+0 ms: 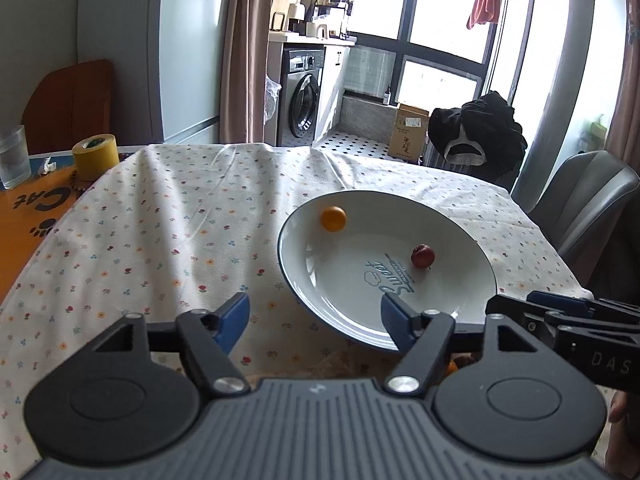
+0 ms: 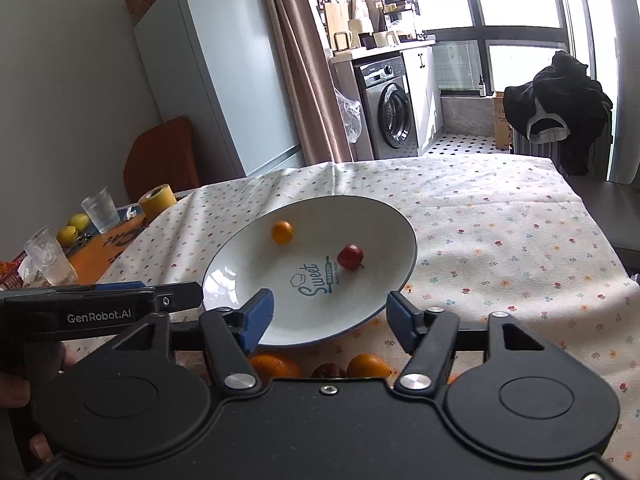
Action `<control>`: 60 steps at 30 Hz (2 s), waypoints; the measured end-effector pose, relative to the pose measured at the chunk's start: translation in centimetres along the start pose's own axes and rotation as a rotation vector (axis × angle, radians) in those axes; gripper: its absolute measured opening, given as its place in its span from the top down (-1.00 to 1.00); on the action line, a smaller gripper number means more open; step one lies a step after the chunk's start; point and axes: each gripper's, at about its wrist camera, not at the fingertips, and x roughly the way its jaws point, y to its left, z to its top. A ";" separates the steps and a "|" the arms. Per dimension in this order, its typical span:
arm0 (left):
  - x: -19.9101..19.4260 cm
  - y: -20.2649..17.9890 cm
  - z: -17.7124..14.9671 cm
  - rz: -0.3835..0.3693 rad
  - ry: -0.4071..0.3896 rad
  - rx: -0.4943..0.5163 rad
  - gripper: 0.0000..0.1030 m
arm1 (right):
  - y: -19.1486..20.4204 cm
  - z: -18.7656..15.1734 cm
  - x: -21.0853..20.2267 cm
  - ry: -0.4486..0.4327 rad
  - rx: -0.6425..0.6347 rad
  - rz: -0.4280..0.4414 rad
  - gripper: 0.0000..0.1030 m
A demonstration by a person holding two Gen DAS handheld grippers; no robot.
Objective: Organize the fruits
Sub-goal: 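Open both tools to drop the plum and mandarin into the bowl, then withdraw both open tools from the bowl toward the remaining fruits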
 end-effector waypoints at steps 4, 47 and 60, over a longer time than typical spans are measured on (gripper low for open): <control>-1.1 0.5 -0.1 0.019 -0.032 -0.022 -0.61 | -0.2 0.1 -1.1 -0.040 0.026 0.004 -0.84; -9.2 2.3 -3.2 -0.032 -0.043 -0.034 -0.93 | -0.4 -1.6 -8.7 -0.081 -0.004 -0.052 -1.00; -9.2 1.5 -5.6 -0.032 -0.029 -0.024 -0.87 | -0.7 -3.4 -9.1 -0.046 -0.018 -0.057 -1.00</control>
